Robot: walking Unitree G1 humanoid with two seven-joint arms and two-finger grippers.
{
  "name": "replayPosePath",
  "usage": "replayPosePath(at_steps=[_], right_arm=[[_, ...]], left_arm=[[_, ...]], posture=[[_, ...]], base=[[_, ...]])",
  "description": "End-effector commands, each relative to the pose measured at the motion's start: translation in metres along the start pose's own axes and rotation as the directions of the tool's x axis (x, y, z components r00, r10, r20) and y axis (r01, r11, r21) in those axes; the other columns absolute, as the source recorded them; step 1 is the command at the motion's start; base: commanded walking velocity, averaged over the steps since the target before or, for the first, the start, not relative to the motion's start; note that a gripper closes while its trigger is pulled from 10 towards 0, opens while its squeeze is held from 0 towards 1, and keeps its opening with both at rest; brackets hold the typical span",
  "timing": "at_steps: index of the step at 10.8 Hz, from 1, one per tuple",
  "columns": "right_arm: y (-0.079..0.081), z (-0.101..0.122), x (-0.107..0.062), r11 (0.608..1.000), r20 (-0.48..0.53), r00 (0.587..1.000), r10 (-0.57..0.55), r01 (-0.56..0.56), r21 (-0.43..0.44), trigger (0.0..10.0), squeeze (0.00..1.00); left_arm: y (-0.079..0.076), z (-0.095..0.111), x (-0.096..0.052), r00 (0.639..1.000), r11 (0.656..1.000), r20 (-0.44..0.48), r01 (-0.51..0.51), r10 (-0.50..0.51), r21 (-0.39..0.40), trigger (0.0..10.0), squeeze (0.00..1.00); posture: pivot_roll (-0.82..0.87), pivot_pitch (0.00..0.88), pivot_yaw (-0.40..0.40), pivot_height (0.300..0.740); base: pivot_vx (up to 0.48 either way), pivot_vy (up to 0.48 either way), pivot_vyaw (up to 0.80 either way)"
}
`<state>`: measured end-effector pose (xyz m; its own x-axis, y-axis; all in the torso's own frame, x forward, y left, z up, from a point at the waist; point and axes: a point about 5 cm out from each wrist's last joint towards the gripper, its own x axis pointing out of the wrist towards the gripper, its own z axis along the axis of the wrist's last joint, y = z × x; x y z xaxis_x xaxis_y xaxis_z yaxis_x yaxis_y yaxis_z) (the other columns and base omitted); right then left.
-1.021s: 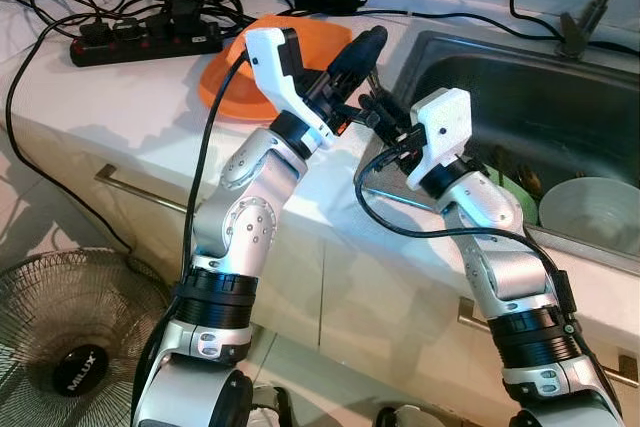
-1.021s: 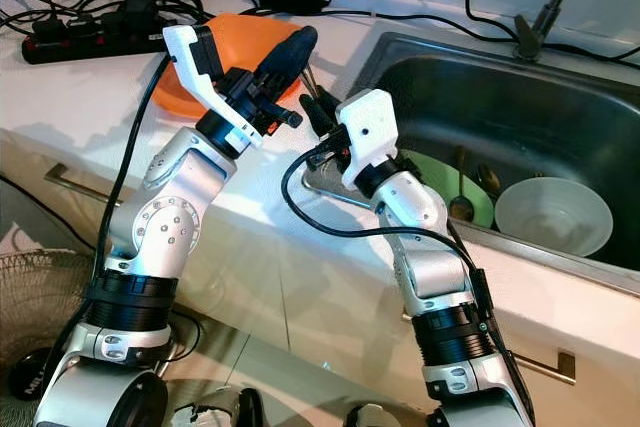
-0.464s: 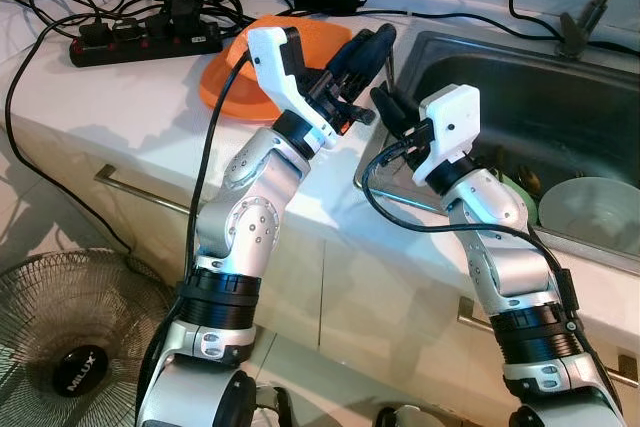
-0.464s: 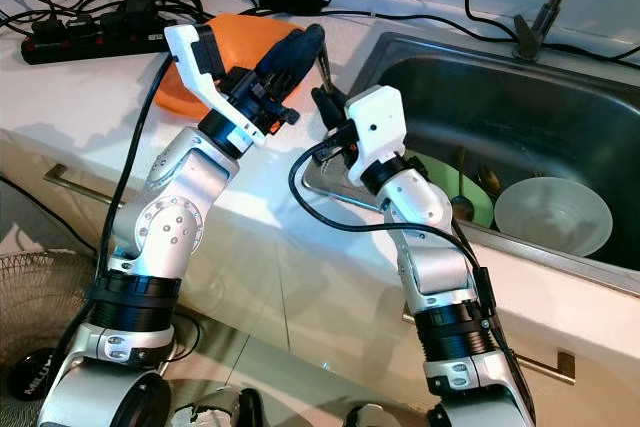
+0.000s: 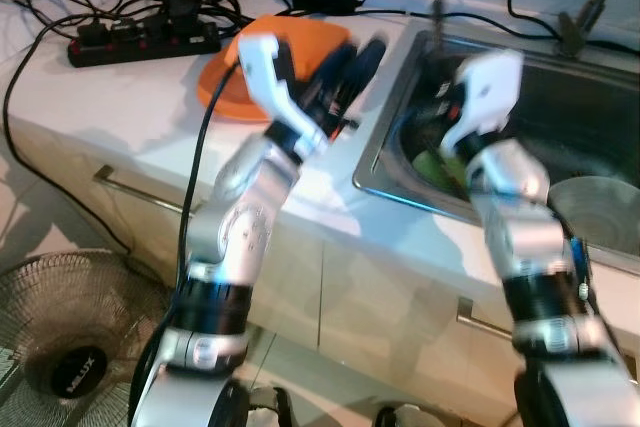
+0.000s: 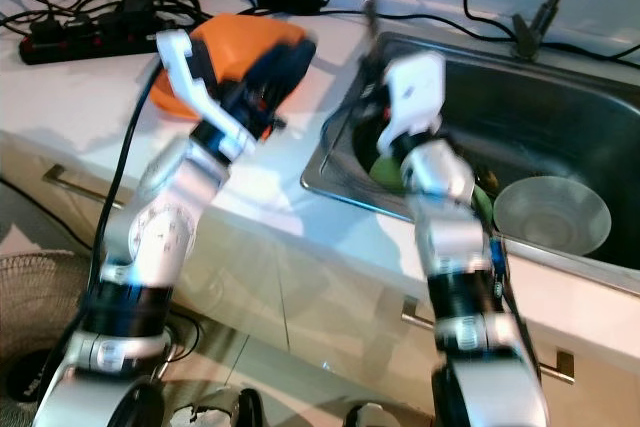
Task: Kitchen organization
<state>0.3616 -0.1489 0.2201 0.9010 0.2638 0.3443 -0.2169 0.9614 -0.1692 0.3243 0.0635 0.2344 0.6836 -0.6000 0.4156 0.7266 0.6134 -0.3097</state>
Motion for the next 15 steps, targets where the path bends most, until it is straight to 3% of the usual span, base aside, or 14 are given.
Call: replayPosePath(at_steps=[1, 2, 3, 5, 8, 11, 12, 13, 14, 15], right_arm=[[-0.012, -0.001, 0.003, 0.997, -0.004, 0.997, -0.072, 0.072, 0.007, 10.0, 0.0], [-0.021, -0.008, 0.006, 0.99, -0.05, 0.989, -0.139, 0.141, 0.03, 10.0, 0.0], [-0.027, -0.021, 0.007, 0.981, -0.13, 0.974, -0.183, 0.19, 0.043, 10.0, 0.0], [-0.03, -0.049, 0.006, 0.973, -0.29, 0.931, -0.22, 0.232, 0.005, 10.0, 0.0], [-0.033, -0.062, 0.009, 0.961, -0.394, 0.885, -0.248, 0.275, 0.013, 10.0, 0.0], [-0.033, -0.081, -0.001, 0.955, -0.526, 0.809, -0.261, 0.295, -0.021, 10.0, 0.0], [-0.032, -0.082, -0.001, 0.956, -0.533, 0.806, -0.258, 0.293, -0.019, 10.0, 0.23], [-0.031, -0.083, -0.002, 0.957, -0.543, 0.801, -0.253, 0.289, -0.019, 10.0, 0.93], [-0.029, -0.085, -0.002, 0.96, -0.556, 0.795, -0.24, 0.278, -0.018, 10.0, 1.0], [-0.027, -0.086, -0.002, 0.963, -0.56, 0.796, -0.231, 0.27, -0.013, 10.0, 1.0]], left_arm=[[0.0, -0.004, -0.004, 0.999, 0.999, -0.044, -0.008, 0.01, 0.044, 10.0, 0.0], [0.004, -0.017, -0.01, 0.989, 0.991, -0.141, -0.019, 0.038, 0.13, 10.0, 0.0], [0.01, -0.037, -0.018, 0.958, 0.979, -0.277, -0.021, 0.079, 0.204, 10.0, 0.0], [0.013, -0.059, -0.034, 0.905, 0.975, -0.412, -0.011, 0.104, 0.222, 10.0, 0.0], [0.014, -0.066, -0.042, 0.877, 0.973, -0.465, -0.016, 0.125, 0.23, 10.0, 0.0], [0.015, -0.066, -0.046, 0.866, 0.973, -0.483, -0.016, 0.129, 0.231, 10.0, 0.0], [0.014, -0.066, -0.046, 0.865, 0.973, -0.484, -0.016, 0.129, 0.231, 10.0, 0.0], [0.014, -0.066, -0.046, 0.864, 0.973, -0.486, -0.015, 0.129, 0.231, 10.0, 0.0], [0.014, -0.066, -0.046, 0.864, 0.974, -0.488, -0.011, 0.125, 0.228, 10.0, 0.0], [0.013, -0.065, -0.046, 0.864, 0.973, -0.489, -0.01, 0.124, 0.229, 10.0, 0.0]], posture=[[0.04, 0.06, 0.034, 0.74], [0.04, 0.061, 0.034, 0.74], [0.04, 0.059, 0.034, 0.74], [0.05, 0.06, 0.032, 0.74], [0.07, 0.063, 0.024, 0.74], [0.09, 0.061, 0.018, 0.74], [0.09, 0.061, 0.017, 0.74], [0.09, 0.061, 0.016, 0.74], [0.09, 0.061, 0.016, 0.74], [0.1, 0.062, 0.015, 0.74]], base=[[0.0, 0.0, 0.0], [0.0, 0.0, 0.0], [0.0, 0.0, 0.0], [0.0, 0.0, 0.0], [0.0, 0.0, 0.0], [0.0, 0.0, 0.0], [0.0, 0.0, 0.0], [0.0, 0.0, 0.0], [0.0, 0.0, 0.0], [0.0, 0.0, 0.0]])
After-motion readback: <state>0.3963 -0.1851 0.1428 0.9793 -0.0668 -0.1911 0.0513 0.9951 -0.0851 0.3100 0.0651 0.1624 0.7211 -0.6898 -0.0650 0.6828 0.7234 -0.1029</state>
